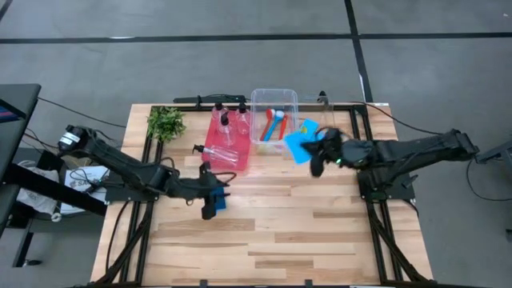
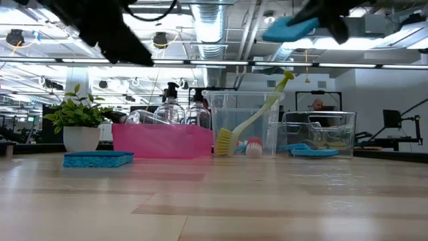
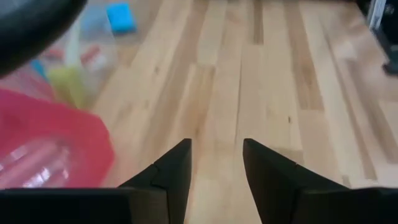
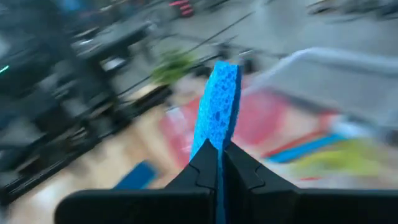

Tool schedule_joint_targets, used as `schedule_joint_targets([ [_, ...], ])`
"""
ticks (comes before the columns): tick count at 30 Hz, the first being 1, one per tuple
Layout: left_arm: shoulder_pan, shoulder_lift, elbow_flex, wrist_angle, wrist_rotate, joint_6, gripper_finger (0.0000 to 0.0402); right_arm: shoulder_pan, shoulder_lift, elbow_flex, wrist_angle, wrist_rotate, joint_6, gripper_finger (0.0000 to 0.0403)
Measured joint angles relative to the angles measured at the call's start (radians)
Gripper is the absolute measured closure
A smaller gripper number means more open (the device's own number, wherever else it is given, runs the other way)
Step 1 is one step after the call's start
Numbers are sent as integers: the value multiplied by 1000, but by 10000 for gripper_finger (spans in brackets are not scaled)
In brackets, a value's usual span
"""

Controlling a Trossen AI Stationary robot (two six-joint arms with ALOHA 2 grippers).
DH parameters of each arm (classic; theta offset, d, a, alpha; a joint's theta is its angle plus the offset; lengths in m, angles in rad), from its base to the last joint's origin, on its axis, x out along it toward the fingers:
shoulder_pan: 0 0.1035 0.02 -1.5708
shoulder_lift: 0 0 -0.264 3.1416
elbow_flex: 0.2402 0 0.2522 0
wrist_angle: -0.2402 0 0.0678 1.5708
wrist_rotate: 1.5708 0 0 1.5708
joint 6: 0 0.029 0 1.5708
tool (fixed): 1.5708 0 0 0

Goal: Pick & Place Kitchen Sink Supplies
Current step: Put the bottom left blue sponge wipe into the transparent bin

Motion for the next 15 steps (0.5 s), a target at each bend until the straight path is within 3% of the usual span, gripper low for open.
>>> schedule_joint_targets([
  [6, -38, 76, -10, -12, -2, -111, 256, -82, -102, 0, -205, 173, 23, 403],
  [15, -66, 113, -11, -13, 3, -217, 257, -277, -71, 0, -342, 185, 30, 402],
])
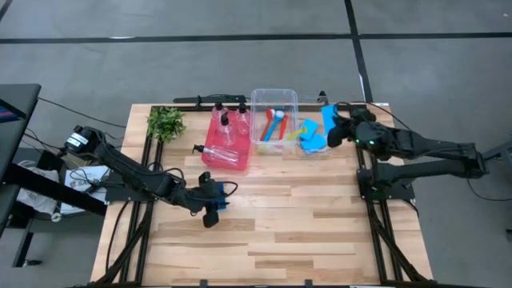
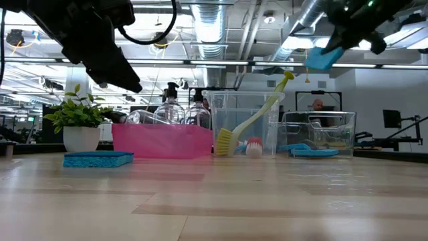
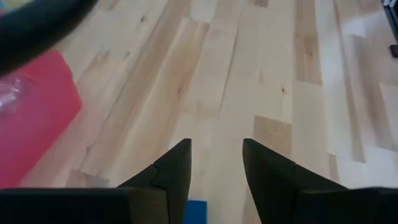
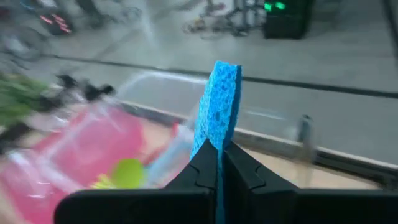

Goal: Pick & Place Kitchen Sink Supplies
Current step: Put the bottom left blue sponge wipe into the transparent bin, then put the blue sponge wipe into the transparent bin

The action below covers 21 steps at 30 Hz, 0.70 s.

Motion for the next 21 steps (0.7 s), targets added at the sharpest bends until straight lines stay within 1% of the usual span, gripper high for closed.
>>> schedule_joint_targets([
  [2, 0, 0, 0, -4, 17, -23, 257, -48, 26, -1, -14, -23, -6, 399],
  [7, 0, 0, 0, -15, 59, -52, 257, -158, 98, -1, -9, -139, -34, 380],
  [10, 0, 0, 0, -15, 62, -52, 257, -196, 140, -1, -4, -153, -30, 360],
  [14, 0, 0, 0, -15, 62, -52, 257, -218, 153, -1, 18, -157, -29, 326],
  [21, 0, 0, 0, -15, 63, -53, 257, -200, 128, 0, 18, -162, -26, 246],
])
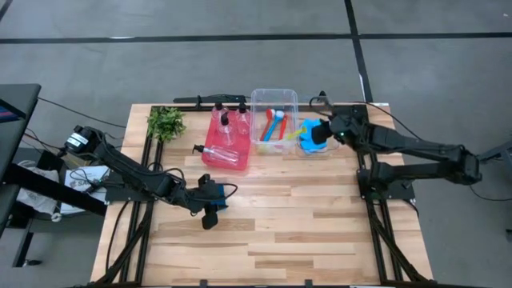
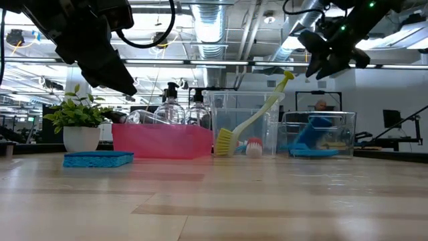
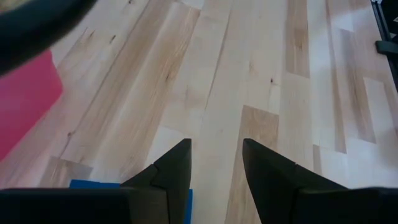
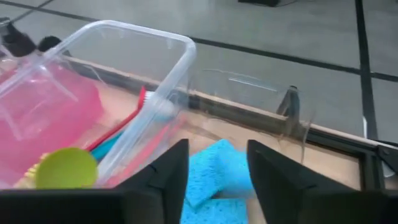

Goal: Pick & Place Kitchen Sink Supplies
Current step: Put the blue sponge wipe into the transparent bin

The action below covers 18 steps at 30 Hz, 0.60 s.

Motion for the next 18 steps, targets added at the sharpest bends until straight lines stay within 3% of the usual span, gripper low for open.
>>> schedule_joint_targets([
  [7, -17, -1, 1, -52, 53, -31, 257, 43, -59, 0, 41, -10, 0, 200],
  [13, -96, -1, 1, -211, 77, -100, 257, 100, -116, 0, 63, -6, 0, 203],
  [18, -137, -1, 1, -225, -11, -95, 257, 148, -130, 0, 61, 33, 0, 215],
])
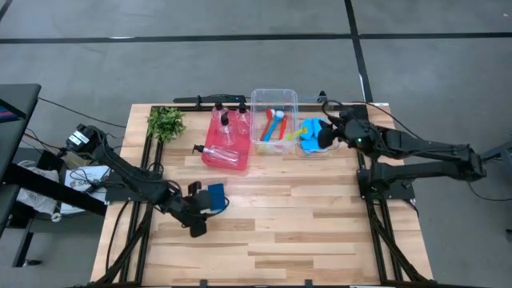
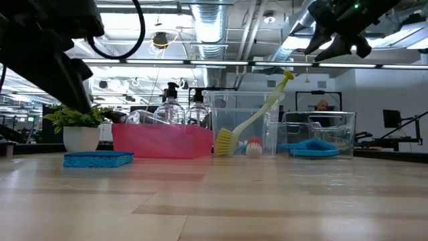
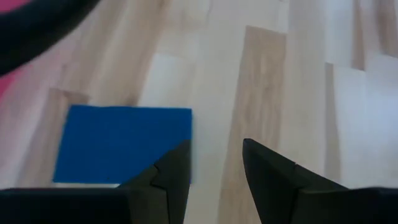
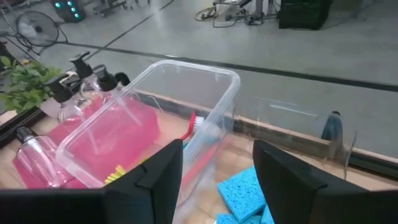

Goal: Pick & Place Kitchen Sink Supplies
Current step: Put the blue sponge wipe into the transparent bin

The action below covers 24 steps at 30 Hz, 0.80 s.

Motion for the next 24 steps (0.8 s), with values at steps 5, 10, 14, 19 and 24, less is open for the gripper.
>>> schedule_joint_targets([
  [5, 0, 36, 0, 2, -42, 53, 257, 33, 2, 0, -2, 23, 0, 225],
  [10, 0, 153, 0, 41, -17, 76, 254, 53, 2, 0, -2, 29, 0, 232],
  [14, 5, 261, 2, 69, -28, 69, 244, 52, 2, 0, -2, 29, 0, 234],
  [19, -3, 352, 11, 78, -68, -11, 236, 52, 2, 0, -1, 29, 0, 233],
  [24, -14, 331, 3, 81, -75, -52, 260, 52, 2, 0, 0, 29, 0, 236],
])
